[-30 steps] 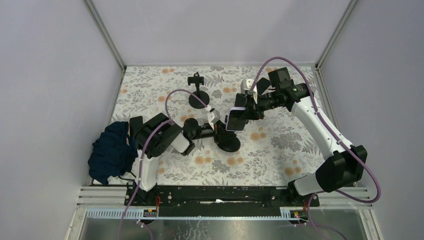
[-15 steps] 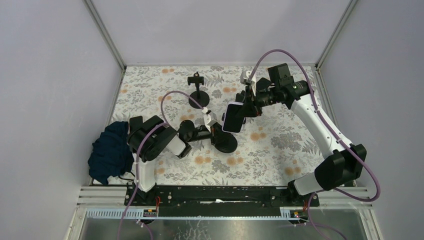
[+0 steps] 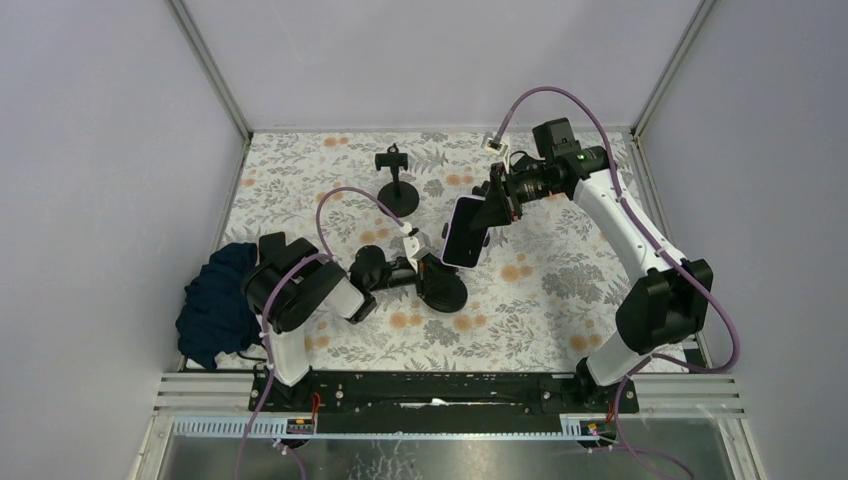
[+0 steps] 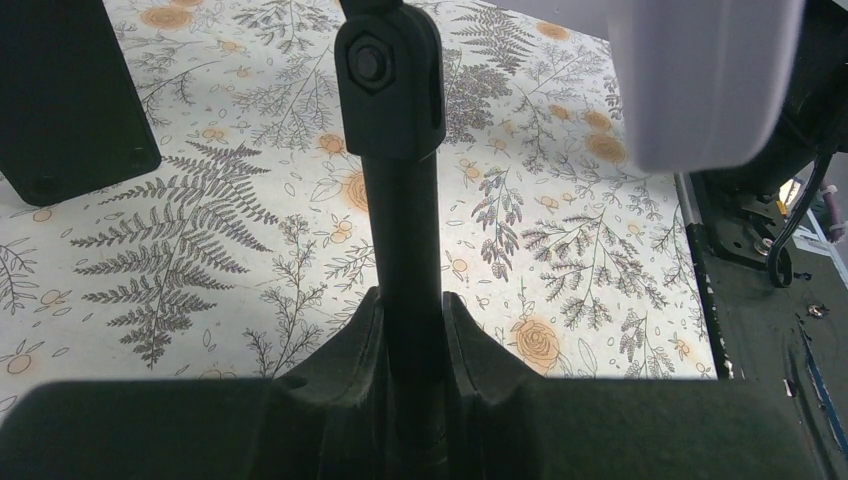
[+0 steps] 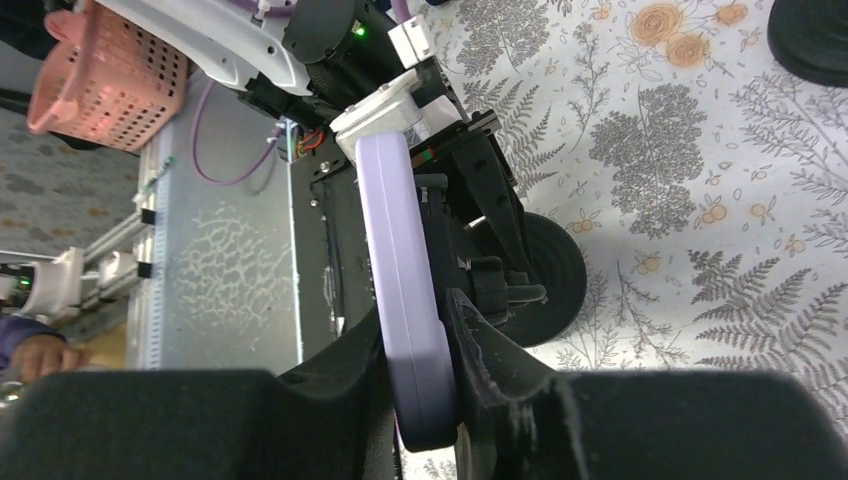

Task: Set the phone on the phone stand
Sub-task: Adjust the phone at the phone stand.

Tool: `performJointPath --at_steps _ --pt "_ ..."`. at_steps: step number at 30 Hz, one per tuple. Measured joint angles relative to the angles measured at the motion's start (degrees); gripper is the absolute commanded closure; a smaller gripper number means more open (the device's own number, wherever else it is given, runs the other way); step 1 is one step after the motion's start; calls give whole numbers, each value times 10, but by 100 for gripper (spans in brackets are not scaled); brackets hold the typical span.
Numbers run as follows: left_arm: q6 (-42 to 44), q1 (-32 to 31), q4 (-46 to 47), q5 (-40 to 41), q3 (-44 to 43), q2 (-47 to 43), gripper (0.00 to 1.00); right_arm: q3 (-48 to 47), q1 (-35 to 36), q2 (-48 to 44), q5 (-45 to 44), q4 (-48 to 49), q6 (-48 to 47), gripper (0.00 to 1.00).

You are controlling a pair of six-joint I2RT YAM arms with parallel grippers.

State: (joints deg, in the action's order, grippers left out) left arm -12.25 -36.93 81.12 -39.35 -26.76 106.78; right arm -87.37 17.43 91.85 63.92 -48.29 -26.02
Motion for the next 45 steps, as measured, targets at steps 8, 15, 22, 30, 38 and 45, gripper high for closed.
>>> performJointPath --at_steps 8,15,22,30,38,45 --pt "8 -8 -20 10 7 -16 100 -13 -20 36 37 -5 60 70" --pt "9 -13 -21 13 7 -20 100 -13 -31 43 43 18 104 56" --pt "13 -16 -21 12 7 -21 100 -10 -37 43 47 56 132 40" --pt "13 -23 -21 7 6 -21 100 39 -39 20 52 111 164 20" --pt "12 -32 -20 -3 -2 -21 100 133 -40 -37 60 214 219 16" --pt "-1 -32 -19 -5 -24 -21 100 172 -39 -60 73 290 271 19"
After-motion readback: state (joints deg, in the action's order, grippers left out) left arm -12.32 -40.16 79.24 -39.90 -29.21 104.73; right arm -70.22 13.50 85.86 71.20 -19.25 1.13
